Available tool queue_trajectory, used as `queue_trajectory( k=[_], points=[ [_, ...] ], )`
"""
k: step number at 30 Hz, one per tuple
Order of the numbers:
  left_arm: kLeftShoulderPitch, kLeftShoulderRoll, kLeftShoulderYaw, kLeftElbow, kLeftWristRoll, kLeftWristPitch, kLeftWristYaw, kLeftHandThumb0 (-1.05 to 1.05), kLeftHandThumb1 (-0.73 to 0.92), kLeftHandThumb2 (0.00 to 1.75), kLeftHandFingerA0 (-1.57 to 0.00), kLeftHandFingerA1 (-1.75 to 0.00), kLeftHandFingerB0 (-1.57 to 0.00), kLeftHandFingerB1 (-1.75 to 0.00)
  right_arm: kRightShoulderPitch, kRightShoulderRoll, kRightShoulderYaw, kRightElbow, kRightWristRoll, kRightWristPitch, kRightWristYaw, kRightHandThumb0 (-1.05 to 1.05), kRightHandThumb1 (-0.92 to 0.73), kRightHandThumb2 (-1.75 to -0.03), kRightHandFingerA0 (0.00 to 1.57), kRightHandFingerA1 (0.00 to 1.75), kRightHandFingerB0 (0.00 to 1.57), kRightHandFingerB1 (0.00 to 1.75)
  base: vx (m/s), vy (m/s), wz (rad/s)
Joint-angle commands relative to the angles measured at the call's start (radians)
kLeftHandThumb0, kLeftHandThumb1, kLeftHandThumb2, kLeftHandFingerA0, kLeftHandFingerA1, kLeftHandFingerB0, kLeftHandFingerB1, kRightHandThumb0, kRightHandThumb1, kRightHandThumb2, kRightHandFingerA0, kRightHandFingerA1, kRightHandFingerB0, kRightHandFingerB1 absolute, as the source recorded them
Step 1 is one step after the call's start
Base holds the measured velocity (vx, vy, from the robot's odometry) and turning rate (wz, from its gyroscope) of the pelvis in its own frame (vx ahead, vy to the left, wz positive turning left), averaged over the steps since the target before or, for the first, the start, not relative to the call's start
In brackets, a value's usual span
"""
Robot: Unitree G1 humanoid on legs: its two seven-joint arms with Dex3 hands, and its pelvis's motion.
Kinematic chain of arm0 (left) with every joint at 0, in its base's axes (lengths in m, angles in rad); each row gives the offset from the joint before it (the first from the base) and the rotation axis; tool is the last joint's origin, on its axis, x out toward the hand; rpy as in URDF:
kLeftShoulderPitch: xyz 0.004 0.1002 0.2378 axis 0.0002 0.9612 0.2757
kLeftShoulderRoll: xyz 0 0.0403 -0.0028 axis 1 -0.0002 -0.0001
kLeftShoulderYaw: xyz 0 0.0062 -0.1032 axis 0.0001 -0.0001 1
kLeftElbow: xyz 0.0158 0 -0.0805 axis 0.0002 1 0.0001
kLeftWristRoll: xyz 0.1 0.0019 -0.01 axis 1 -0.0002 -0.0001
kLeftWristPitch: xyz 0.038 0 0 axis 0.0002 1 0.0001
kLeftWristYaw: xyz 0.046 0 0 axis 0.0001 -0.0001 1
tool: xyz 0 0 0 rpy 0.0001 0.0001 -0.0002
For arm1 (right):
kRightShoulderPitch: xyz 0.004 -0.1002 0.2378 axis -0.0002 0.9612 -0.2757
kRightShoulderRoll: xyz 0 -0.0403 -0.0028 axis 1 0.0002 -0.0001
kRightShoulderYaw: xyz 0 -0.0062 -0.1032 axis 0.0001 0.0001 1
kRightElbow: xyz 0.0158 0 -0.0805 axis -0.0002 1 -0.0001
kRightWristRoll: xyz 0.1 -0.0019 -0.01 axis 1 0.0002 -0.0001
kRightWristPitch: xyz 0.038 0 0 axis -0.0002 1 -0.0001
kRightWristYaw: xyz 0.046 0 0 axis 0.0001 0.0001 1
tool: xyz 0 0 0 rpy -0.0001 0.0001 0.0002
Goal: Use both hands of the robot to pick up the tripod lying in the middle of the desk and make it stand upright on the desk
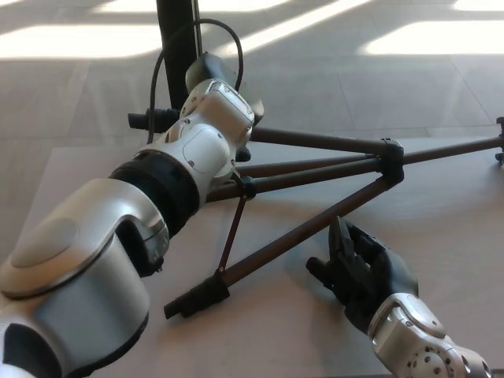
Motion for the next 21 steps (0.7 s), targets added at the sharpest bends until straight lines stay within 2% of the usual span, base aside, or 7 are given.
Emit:
queue_trajectory(
  k=[1,3,8,14,15,17,21],
  points=[
    [0.034,0.019,-0.011,0.016,0.057,0.156,-0.032,-0.81,0.58,0.98,-0.04,-0.56,-0.05,-0.38,0.117,0.123,0.022,-0.020,-0.014,-0.035,-0.034,-0.72,-0.67,-0.60,0.08,1.02,0.27,0.44,0.00,0.000,0.00],
    [0.082,0.039,0.049,-0.038,0.015,0.154,0.087,-0.71,0.52,0.90,-0.22,-0.61,-0.10,-0.47,0.129,0.128,0.027,-0.029,-0.017,-0.047,-0.041,-0.73,-0.52,-0.88,0.16,0.73,0.23,0.52,0.00,0.000,0.00],
    [0.145,0.013,0.114,-0.077,-0.031,0.123,0.210,-0.72,0.51,0.56,-0.45,-0.62,-0.15,-0.32,0.130,0.093,0.044,-0.020,-0.030,-0.047,-0.014,-0.76,-0.67,-0.59,0.09,1.03,0.20,0.41,0.00,0.000,0.00],
    [0.210,-0.081,0.230,-0.094,-0.090,0.143,0.321,-0.73,0.52,0.56,-0.66,-0.73,-0.24,-0.35,0.131,0.091,0.036,-0.023,-0.029,-0.043,-0.038,-0.75,-0.67,-0.60,0.09,1.12,0.32,0.50,0.00,0.000,0.00],
    [0.220,-0.093,0.227,-0.089,-0.082,0.135,0.337,-0.73,0.41,0.82,-0.73,-0.85,-0.15,-0.46,0.128,0.090,0.027,-0.021,-0.021,-0.038,-0.037,-0.81,-0.56,-0.95,0.21,0.85,0.28,0.57,0.00,0.000,0.00],
    [0.242,-0.102,0.239,-0.097,-0.088,0.111,0.370,-0.74,0.40,0.82,-0.74,-0.83,-0.19,-0.46,0.140,0.083,0.043,-0.031,-0.035,-0.046,-0.030,-0.74,-0.72,-0.58,0.12,1.21,0.19,0.54,0.00,0.000,0.00],
    [0.286,-0.126,0.231,-0.109,-0.066,0.109,0.413,-0.54,0.58,0.58,-0.87,-1.17,-0.41,-0.38,0.147,0.059,0.059,-0.044,-0.033,-0.024,-0.003,-0.70,-0.75,-0.62,0.12,0.97,0.13,0.56,0.00,0.000,0.00]
  ],
)
